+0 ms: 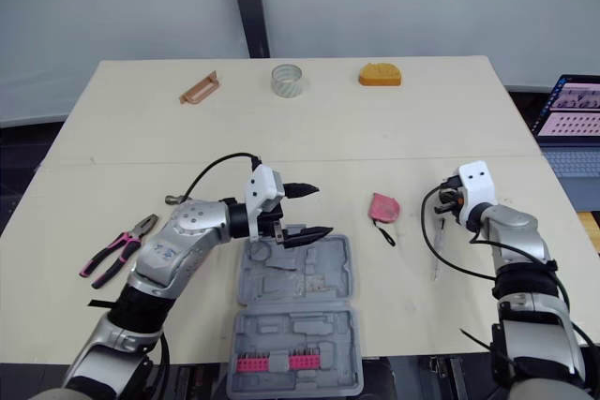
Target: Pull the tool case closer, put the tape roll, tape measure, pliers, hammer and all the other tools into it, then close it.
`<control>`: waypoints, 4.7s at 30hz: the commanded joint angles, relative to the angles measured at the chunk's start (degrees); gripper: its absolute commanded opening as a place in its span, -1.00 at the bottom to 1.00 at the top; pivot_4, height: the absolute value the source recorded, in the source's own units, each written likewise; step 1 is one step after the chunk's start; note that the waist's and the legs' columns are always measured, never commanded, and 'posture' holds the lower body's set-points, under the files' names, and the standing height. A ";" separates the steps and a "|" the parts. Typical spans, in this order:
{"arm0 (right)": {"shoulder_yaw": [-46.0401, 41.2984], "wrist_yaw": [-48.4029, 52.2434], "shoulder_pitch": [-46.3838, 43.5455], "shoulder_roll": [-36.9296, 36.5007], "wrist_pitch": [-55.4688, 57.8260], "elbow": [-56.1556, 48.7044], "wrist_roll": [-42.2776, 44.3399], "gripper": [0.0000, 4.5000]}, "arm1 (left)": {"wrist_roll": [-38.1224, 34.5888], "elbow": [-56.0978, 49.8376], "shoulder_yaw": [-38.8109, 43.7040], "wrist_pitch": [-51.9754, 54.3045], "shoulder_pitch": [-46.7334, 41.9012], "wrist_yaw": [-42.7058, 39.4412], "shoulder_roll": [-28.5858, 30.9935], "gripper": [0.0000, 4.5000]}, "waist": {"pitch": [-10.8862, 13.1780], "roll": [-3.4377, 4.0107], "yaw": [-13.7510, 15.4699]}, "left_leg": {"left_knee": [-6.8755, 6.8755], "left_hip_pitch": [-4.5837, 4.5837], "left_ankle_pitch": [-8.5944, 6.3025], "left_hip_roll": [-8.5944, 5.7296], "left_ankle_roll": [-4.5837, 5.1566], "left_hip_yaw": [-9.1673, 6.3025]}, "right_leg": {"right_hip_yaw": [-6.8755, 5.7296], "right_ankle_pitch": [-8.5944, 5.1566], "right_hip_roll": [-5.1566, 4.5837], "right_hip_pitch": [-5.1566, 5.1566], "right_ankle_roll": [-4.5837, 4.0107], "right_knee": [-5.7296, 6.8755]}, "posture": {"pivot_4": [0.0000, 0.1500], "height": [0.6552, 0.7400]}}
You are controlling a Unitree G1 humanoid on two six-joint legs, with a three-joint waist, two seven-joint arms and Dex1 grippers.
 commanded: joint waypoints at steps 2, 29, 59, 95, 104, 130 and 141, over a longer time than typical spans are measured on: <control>-0.53 0.11 -0.92 -0.59 -0.88 0.35 -0.02 -0.98 | 0.02 -2.10 0.10 -0.30 -0.71 -0.13 -0.09 1.00 | 0.00 0.00 -0.01 | 0.00 0.00 0.00 0.00 0.00 0.00 | 0.00 0.00 0.00 0.00 0.00 0.00 | 1.00 1.00; 21.67 13.74 1.74 12.01 31.12 -54.01 14.61 -0.98 | -7.02 -10.43 29.32 -7.85 30.54 -12.53 25.10 1.00 | 0.03 0.06 -1.27 | 0.40 -0.73 -0.05 0.09 -0.07 -0.20 | 0.11 0.00 0.11 -0.79 -0.01 0.42 | 1.00 1.00; 37.14 12.87 -0.86 29.13 22.00 -36.68 5.16 -0.98 | -7.64 -6.55 31.47 -21.68 38.64 -15.61 23.42 1.00 | 0.05 0.09 -1.55 | 0.44 -0.63 -0.18 0.57 -0.30 -0.09 | 0.42 0.01 0.71 -0.91 -0.12 0.55 | 1.00 1.00; 38.18 13.11 -0.29 29.03 20.29 -35.97 3.33 -0.98 | -7.11 -7.21 29.90 -19.31 37.07 -14.92 24.08 1.00 | 0.05 0.10 -1.57 | 0.44 -0.63 -0.19 0.60 -0.31 -0.03 | 0.48 0.02 0.73 -0.96 -0.14 0.55 | 1.00 1.00; 37.71 13.20 -0.24 29.08 20.15 -36.34 3.74 0.37 | -6.99 -7.11 30.00 -19.07 37.05 -14.78 24.12 1.00 | 0.05 0.10 -1.57 | 0.44 -0.63 -0.19 0.60 -0.31 -0.03 | 0.48 0.02 0.73 -0.96 -0.14 0.55 | 1.00 1.00; 34.97 14.84 0.35 31.61 -2.40 -24.77 1.11 -0.96 | -6.91 -7.10 29.01 -18.08 36.30 -13.45 23.81 1.00 | 0.05 0.10 -1.65 | 0.44 -0.61 -0.19 0.61 -0.31 -0.01 | 0.50 0.02 0.75 -0.97 -0.15 0.57 | 1.00 1.00; 33.90 15.70 0.37 32.52 -4.46 -22.94 0.60 -0.45 | -6.78 -6.88 28.79 -18.00 36.17 -13.26 23.62 1.00 | 0.06 0.11 -1.77 | 0.43 -0.61 -0.19 0.63 -0.31 -0.01 | 0.50 0.01 0.77 -0.97 -0.15 0.57 | 1.00 1.00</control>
